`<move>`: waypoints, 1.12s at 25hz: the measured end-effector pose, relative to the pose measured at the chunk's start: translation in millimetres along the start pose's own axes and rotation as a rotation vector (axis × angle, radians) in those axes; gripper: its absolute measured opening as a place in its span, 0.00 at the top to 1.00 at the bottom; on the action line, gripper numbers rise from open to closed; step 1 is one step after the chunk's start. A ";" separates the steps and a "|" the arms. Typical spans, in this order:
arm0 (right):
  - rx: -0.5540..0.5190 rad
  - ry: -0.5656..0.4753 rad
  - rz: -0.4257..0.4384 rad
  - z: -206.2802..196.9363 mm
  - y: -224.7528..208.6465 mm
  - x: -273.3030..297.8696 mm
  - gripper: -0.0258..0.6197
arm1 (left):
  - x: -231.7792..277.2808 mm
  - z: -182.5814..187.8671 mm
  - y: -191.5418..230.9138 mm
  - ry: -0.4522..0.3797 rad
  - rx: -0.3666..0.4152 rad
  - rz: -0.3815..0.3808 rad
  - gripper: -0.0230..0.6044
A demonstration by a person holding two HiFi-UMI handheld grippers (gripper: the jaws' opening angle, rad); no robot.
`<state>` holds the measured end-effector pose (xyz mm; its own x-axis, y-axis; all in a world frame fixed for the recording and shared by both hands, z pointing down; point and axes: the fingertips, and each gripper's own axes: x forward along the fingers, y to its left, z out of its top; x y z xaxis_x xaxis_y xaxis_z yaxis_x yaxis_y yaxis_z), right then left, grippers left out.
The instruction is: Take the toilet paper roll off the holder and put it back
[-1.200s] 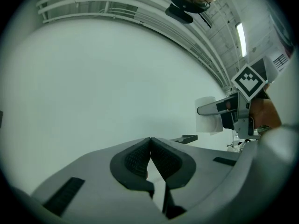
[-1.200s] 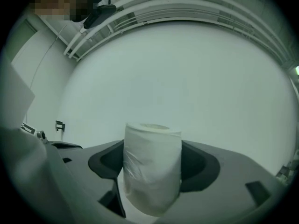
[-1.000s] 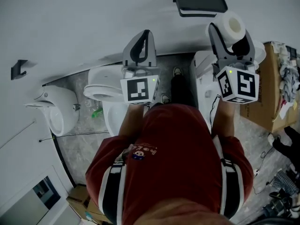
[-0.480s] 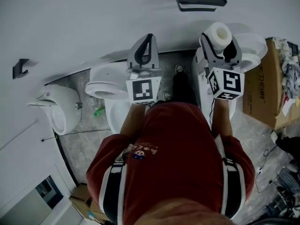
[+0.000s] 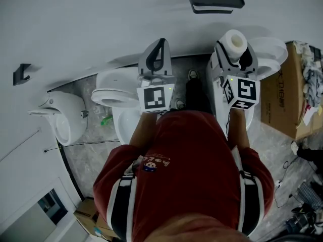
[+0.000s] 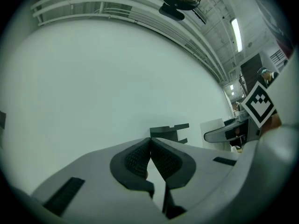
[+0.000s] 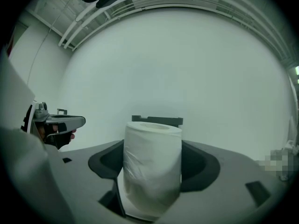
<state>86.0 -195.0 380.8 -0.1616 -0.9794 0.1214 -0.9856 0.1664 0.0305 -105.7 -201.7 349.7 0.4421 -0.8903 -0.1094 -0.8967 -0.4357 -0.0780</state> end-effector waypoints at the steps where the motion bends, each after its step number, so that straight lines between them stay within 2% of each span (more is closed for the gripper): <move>1: 0.000 0.000 -0.001 -0.1 -0.5 0.8 0.43 | 0.9 -0.2 -0.2 -0.001 0.001 -0.002 0.93; 12: 0.017 -0.006 0.025 12.1 -5.8 11.0 0.43 | 12.3 2.5 2.4 0.000 0.012 -0.010 0.93; 28: -0.023 -0.194 -0.008 111.9 -39.2 40.0 0.43 | 46.4 10.6 17.7 -0.023 -0.010 0.005 0.93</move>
<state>112.6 -253.5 273.4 -0.1621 -0.9841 -0.0723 -0.9859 0.1585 0.0532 -100.8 -249.3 332.7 0.4375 -0.8895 -0.1321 -0.8992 -0.4322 -0.0676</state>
